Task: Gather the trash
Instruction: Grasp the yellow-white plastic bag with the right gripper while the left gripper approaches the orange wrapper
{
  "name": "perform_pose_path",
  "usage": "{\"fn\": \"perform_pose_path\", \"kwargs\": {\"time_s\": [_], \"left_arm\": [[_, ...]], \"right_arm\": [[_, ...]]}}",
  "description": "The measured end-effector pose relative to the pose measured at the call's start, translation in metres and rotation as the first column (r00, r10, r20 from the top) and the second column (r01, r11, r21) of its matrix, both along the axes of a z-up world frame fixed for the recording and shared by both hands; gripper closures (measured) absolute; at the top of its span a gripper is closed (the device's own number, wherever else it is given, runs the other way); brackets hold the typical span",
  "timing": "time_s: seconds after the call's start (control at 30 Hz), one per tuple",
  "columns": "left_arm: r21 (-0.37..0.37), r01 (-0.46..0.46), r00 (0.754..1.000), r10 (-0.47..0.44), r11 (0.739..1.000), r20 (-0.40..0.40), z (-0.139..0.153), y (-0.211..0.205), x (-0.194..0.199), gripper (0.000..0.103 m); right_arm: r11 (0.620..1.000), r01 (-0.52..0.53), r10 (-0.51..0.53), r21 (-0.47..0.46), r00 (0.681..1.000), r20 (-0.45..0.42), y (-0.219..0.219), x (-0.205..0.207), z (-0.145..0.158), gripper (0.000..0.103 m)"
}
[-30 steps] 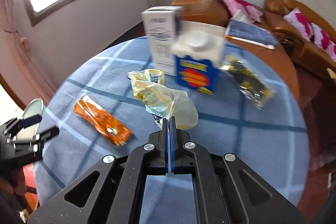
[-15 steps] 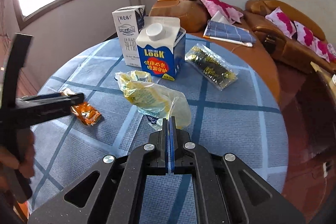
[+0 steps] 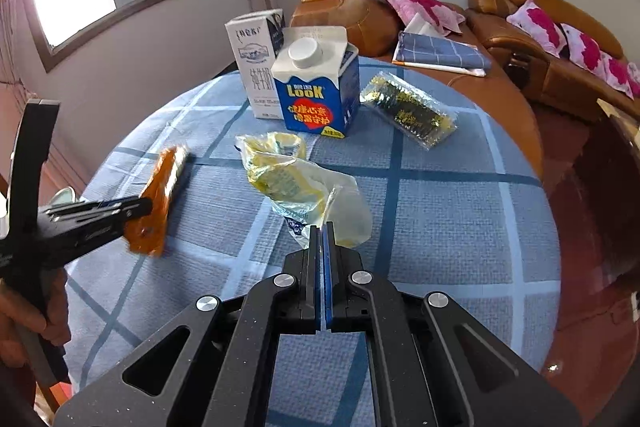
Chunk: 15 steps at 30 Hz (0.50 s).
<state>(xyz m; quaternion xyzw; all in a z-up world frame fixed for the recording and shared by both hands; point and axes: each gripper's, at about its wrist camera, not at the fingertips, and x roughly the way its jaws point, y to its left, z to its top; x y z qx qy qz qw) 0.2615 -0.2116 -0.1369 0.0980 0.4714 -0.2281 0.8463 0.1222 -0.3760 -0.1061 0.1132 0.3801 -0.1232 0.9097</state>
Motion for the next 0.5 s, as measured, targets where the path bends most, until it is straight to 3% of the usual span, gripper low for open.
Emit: {"fn": "perform_pose_path", "kwargs": {"time_s": [0.2,0.4,0.47,0.5], "left_arm": [[0.02,0.011,0.999,-0.012,1.0,0.042,0.012,0.027,-0.017,0.093],[-0.008,-0.01,1.0,0.01,1.0,0.025,0.014,0.046,-0.017,0.092],[-0.027,-0.017,1.0,0.018,0.999,0.018,0.011,0.045,-0.013,0.085],[-0.032,-0.019,1.0,0.019,0.999,0.015,0.01,0.043,-0.013,0.071]], "right_arm": [[1.0,-0.017,0.018,-0.006,0.999,0.037,0.019,-0.009,0.015,0.101],[0.999,-0.03,0.031,-0.018,0.998,0.049,0.039,-0.019,0.018,0.101],[0.999,-0.015,0.017,-0.049,0.999,0.042,0.041,-0.021,0.017,0.101],[0.998,-0.007,0.009,-0.057,0.999,0.037,0.04,-0.023,0.015,0.101]]}}
